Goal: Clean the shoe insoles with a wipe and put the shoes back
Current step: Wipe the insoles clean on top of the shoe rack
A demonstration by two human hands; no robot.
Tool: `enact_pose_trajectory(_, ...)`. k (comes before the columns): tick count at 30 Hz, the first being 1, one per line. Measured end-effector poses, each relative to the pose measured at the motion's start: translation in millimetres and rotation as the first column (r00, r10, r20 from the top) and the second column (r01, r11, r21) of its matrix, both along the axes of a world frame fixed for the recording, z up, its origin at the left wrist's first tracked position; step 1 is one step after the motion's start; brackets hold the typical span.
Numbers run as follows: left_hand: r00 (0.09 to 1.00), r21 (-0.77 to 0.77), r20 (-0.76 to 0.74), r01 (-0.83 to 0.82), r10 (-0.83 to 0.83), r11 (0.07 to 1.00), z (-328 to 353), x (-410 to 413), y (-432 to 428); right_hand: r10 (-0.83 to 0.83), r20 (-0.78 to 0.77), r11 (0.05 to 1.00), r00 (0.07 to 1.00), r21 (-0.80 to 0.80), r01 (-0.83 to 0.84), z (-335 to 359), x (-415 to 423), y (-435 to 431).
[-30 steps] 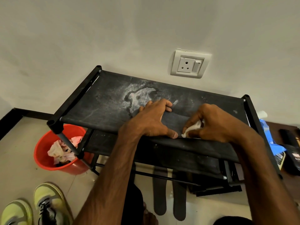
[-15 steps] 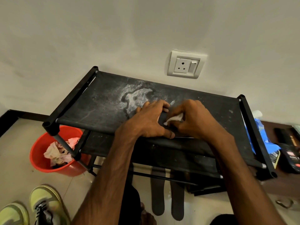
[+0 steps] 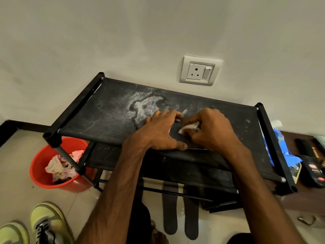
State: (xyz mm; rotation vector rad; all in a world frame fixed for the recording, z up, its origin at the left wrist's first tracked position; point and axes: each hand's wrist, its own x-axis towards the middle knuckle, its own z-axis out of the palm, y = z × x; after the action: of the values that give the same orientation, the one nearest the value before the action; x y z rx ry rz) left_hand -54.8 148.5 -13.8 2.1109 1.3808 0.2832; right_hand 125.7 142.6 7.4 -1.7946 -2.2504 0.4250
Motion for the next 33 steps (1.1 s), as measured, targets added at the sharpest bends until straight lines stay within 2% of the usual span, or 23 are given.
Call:
enact_pose_trajectory(4, 1.000, 0.008, 0.008, -0.005, 0.005, 1.000, -3.0, -0.1, 0.2, -0.075, -0.140, 0.990, 0.987, 0.106, 0.090, -6.7, 5.1, 3.0)
enact_pose_trajectory(8, 1.000, 0.037, 0.018, -0.004, 0.004, 0.999, -6.8, 0.9, -0.2, -0.189, -0.378, 0.947, 0.907, 0.173, 0.269, -2.7, 31.7, 4.0)
enact_pose_trajectory(15, 0.999, 0.162, -0.038, -0.022, 0.029, 0.987, -14.1, 10.4, 0.2, -0.180, -0.383, 0.959, 0.906, 0.137, 0.248, -3.8, 45.7, 4.5)
enact_pose_trajectory(18, 0.999, 0.173, -0.050, -0.003, 0.011, 0.985, -16.0, 14.0, 0.4, -0.142, -0.342, 0.978, 0.929, 0.099, 0.186, -1.4, 41.4, 4.2)
enact_pose_trajectory(22, 0.999, 0.170, -0.032, -0.016, 0.021, 0.985, -17.7, 13.8, 1.1, -0.112, -0.212, 0.994, 0.971, -0.039, 0.106, -1.1, 29.2, 4.3)
enact_pose_trajectory(26, 1.000, 0.160, -0.013, -0.019, 0.022, 0.987, -17.8, 13.9, 1.1, -0.081, -0.116, 0.987, 0.990, -0.150, 0.063, 8.7, 27.2, 2.5)
enact_pose_trajectory(31, 0.999, 0.156, 0.019, -0.030, 0.028, 0.987, -17.2, 14.4, 1.3, 0.058, 0.032, 0.948, 0.998, -0.314, -0.045, 23.7, 34.5, -6.8)
enact_pose_trajectory(33, 1.000, 0.154, 0.016, -0.028, 0.026, 0.988, -17.4, 13.7, 1.4, 0.075, 0.061, 0.948, 0.995, -0.314, -0.052, 23.5, 33.3, -7.7)
